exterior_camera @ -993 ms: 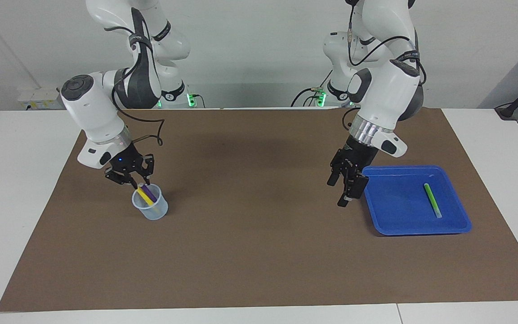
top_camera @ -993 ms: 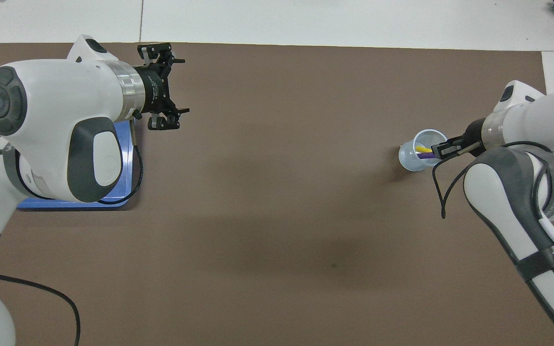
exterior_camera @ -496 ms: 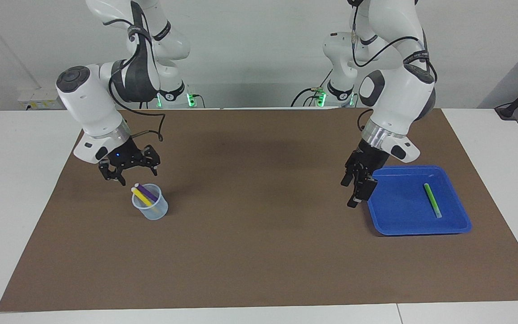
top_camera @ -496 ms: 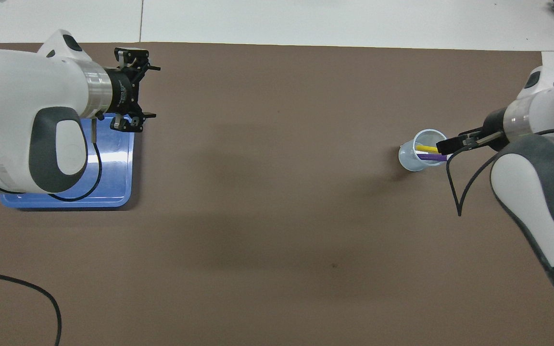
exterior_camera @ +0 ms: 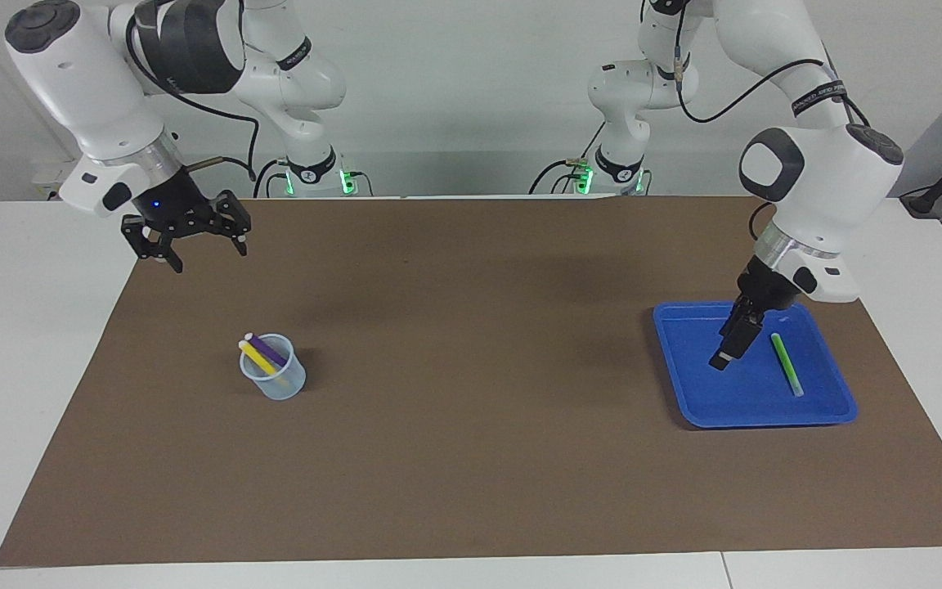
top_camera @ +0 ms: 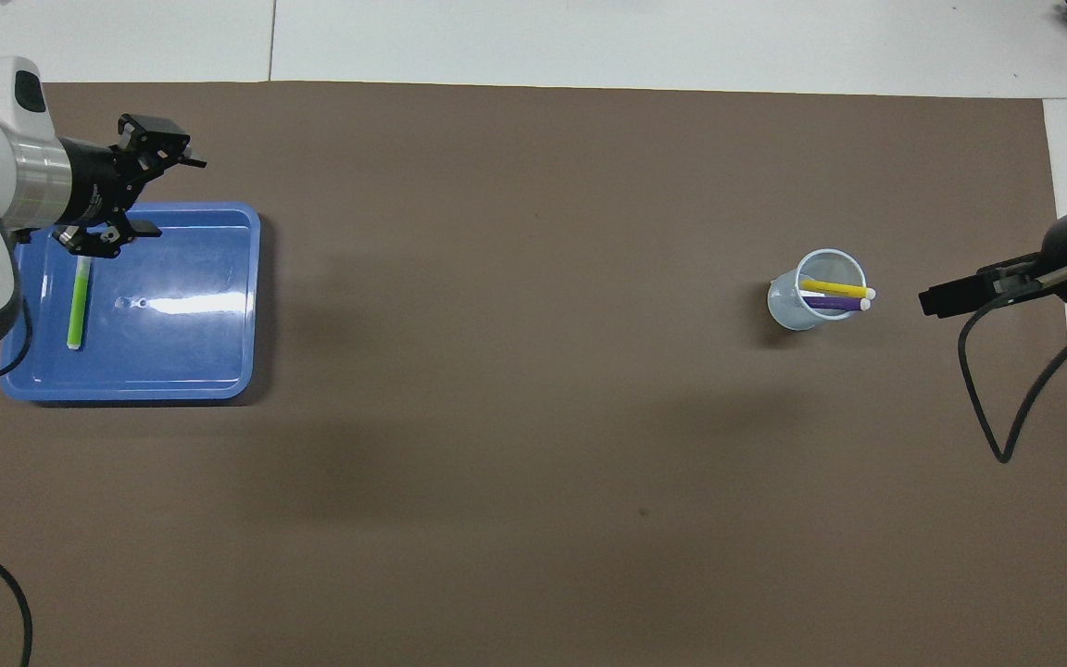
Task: Transfer and insert pens with both arms
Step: 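Lower the left gripper onto the green pen in the tray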
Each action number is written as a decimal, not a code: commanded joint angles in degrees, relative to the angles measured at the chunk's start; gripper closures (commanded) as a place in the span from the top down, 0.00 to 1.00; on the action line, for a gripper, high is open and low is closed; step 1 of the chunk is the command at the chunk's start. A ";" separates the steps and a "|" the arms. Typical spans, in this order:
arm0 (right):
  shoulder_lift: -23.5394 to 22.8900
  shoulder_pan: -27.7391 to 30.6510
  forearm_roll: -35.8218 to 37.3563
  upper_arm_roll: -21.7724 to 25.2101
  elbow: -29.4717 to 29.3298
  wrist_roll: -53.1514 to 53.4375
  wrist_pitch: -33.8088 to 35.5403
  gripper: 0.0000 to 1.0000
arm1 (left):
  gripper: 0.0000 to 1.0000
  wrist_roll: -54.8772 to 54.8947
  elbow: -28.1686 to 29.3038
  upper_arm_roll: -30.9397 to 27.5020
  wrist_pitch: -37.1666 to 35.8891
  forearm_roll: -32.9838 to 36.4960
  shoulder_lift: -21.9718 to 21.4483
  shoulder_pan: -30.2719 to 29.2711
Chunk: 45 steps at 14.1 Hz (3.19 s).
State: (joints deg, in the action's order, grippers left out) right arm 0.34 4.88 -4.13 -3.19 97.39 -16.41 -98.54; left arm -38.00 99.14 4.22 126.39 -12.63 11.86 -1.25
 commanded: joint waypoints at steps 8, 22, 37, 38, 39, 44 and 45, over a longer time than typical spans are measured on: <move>1.24 0.21 1.76 -0.59 1.66 2.44 -0.07 1.00 | 1.00 38.93 0.09 -0.26 0.95 16.05 3.43 -7.70; 2.74 2.33 1.67 -0.59 2.45 2.88 3.97 1.00 | 1.00 61.20 3.25 -0.26 11.77 16.67 14.60 -14.66; 3.00 2.50 1.67 -0.59 2.80 2.88 4.32 1.00 | 0.35 60.33 7.39 -0.17 11.77 15.88 13.37 -14.75; 3.00 2.50 1.67 -0.59 2.80 2.88 4.32 1.00 | 0.31 60.33 7.47 -0.26 11.77 15.88 13.37 -14.75; 3.00 2.41 1.67 -0.59 2.80 2.88 4.24 1.00 | 0.21 60.33 7.65 -0.26 11.68 15.97 13.37 -14.75; 3.09 2.24 1.67 -0.59 2.98 2.88 4.06 1.00 | 0.00 60.24 5.64 -0.17 9.50 15.97 13.54 -14.04; 3.09 2.24 1.67 -0.59 2.98 2.88 4.24 1.00 | 0.00 60.24 4.24 -0.17 7.75 15.97 13.72 -14.04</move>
State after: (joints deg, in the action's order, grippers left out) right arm 1.78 6.92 -3.98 -3.26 98.82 -15.03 -94.64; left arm 22.55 104.81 4.40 137.08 3.04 25.61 -16.19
